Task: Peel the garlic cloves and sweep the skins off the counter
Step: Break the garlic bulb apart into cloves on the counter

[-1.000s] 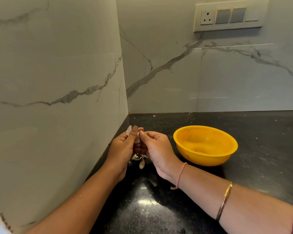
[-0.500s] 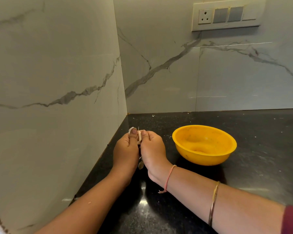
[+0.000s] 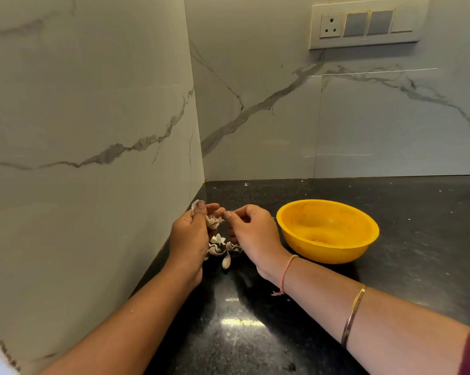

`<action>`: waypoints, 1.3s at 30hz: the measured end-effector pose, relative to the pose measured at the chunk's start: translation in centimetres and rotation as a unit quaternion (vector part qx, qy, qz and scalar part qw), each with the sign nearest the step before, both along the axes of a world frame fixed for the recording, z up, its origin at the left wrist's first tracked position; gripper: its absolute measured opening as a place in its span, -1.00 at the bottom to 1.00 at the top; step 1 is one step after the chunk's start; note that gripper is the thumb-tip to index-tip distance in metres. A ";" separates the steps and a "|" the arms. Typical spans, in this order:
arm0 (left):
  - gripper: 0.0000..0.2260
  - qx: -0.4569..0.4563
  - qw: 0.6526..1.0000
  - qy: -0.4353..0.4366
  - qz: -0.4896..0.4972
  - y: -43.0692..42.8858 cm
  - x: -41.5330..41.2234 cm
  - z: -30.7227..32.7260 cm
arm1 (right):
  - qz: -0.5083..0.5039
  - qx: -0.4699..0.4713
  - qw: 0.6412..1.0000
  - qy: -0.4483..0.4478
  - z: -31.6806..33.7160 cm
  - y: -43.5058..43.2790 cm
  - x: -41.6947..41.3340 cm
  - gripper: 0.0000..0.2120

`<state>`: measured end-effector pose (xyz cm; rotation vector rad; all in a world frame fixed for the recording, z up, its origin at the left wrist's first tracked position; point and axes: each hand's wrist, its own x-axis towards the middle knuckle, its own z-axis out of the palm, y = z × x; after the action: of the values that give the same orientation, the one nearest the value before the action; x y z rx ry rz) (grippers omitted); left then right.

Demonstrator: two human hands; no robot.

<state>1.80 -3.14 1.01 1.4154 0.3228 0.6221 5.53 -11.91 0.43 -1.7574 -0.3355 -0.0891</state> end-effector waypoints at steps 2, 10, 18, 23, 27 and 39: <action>-0.71 -0.005 1.000 0.000 0.000 0.1 0.1 0.0 | 0.005 -0.063 0.998 -0.024 -0.1 -0.2 0.1 -0.93; -0.70 -0.032 0.999 -0.001 -0.002 0.4 0.1 -0.1 | 0.052 -0.128 0.971 -0.194 0.3 -0.2 -0.8 -0.82; -0.82 -0.115 0.991 -0.002 -0.068 0.1 -0.2 0.3 | 0.050 -0.146 0.968 -0.199 0.2 -0.4 -0.3 -0.81; -0.86 -0.092 0.993 -0.025 -0.072 0.0 -0.4 0.3 | 0.035 -0.138 0.972 -0.186 0.2 -0.4 -0.2 -0.89; -0.87 -0.056 0.998 -0.033 -0.024 0.4 -0.2 0.1 | 0.013 -0.128 0.977 -0.171 0.1 -0.3 0.1 -0.83; -0.89 0.076 0.996 -0.017 0.035 1.5 0.0 -0.3 | 0.059 -0.089 0.988 -0.110 0.5 -0.9 0.1 -0.92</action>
<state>1.82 -1.62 0.72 1.5430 0.3048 0.7399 5.63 -12.81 0.89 -1.9032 -0.6236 -0.1735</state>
